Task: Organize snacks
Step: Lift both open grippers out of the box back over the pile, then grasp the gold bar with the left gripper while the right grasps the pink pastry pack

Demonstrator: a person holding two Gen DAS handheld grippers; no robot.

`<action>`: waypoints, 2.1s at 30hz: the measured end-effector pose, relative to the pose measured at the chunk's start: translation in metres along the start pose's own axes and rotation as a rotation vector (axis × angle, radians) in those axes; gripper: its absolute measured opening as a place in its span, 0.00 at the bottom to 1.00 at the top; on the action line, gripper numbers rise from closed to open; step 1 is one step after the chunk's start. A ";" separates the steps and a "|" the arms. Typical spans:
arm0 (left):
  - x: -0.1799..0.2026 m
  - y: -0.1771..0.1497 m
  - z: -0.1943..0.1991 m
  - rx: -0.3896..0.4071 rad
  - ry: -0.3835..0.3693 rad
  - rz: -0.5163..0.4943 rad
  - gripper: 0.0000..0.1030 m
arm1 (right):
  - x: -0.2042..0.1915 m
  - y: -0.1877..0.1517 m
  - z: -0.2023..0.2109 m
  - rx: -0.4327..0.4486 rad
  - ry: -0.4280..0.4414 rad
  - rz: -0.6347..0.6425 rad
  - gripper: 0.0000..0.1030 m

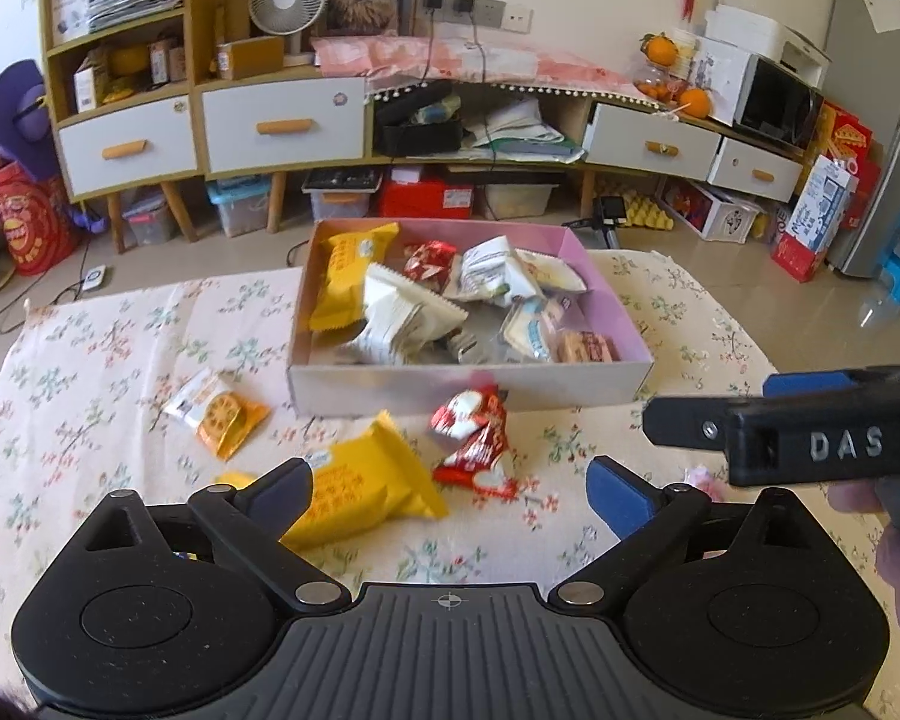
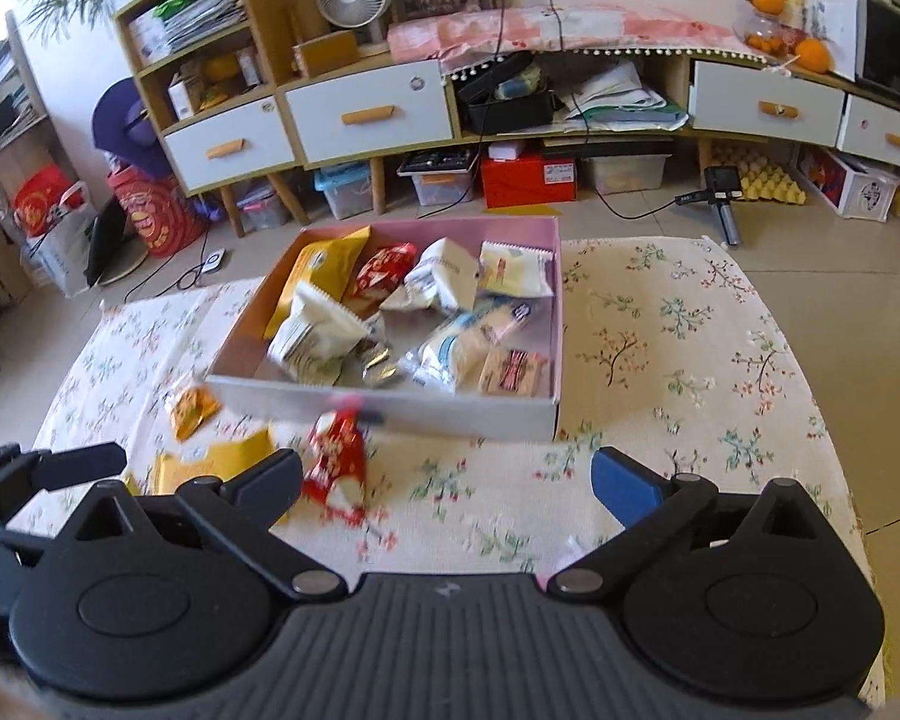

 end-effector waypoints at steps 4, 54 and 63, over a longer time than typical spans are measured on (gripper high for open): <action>-0.004 -0.011 0.009 0.005 0.014 -0.017 0.98 | -0.004 -0.013 0.007 0.008 0.016 0.002 1.00; -0.035 -0.089 -0.019 -0.156 -0.270 -0.390 0.84 | 0.013 -0.097 -0.022 -0.131 0.036 0.192 1.00; -0.022 -0.100 0.002 -0.195 -0.331 -0.392 0.84 | 0.011 -0.097 -0.021 -0.142 0.038 0.197 1.00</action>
Point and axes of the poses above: each gripper's, at about its wrist camera, not at the fingertips, and z roughly against the way its jaws point, x to its right, y to its top, the point moved 5 cm from there along -z, roughly the way its jaws point, and after that the axes turned 8 degrees about x, right-handed, at the moved point
